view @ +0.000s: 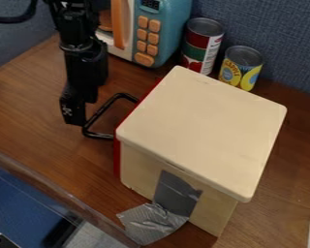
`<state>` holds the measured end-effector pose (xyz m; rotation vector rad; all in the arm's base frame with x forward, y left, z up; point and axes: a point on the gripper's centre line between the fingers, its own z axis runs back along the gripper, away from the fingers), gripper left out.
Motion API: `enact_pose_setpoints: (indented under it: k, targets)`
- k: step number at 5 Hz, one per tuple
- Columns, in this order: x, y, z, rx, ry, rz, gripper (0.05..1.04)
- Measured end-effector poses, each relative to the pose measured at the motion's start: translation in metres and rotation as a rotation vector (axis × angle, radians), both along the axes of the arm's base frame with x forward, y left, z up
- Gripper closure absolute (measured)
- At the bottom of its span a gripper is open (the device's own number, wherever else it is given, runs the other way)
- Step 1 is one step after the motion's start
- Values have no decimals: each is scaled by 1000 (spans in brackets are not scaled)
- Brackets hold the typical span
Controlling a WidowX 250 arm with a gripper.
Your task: Close the drawer
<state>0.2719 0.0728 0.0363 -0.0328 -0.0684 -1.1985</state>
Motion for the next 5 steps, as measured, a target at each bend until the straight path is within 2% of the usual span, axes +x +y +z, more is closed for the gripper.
enact_pose_setpoints:
  k: [2,3,4,5]
  targets:
    - [-9,-23,-3,-36,44,-27,85]
    - [-16,-32,-9,-28,72,-15,83]
    - [-14,-2,0,66,95,217,84]
    - [-9,30,26,207,127,481,84]
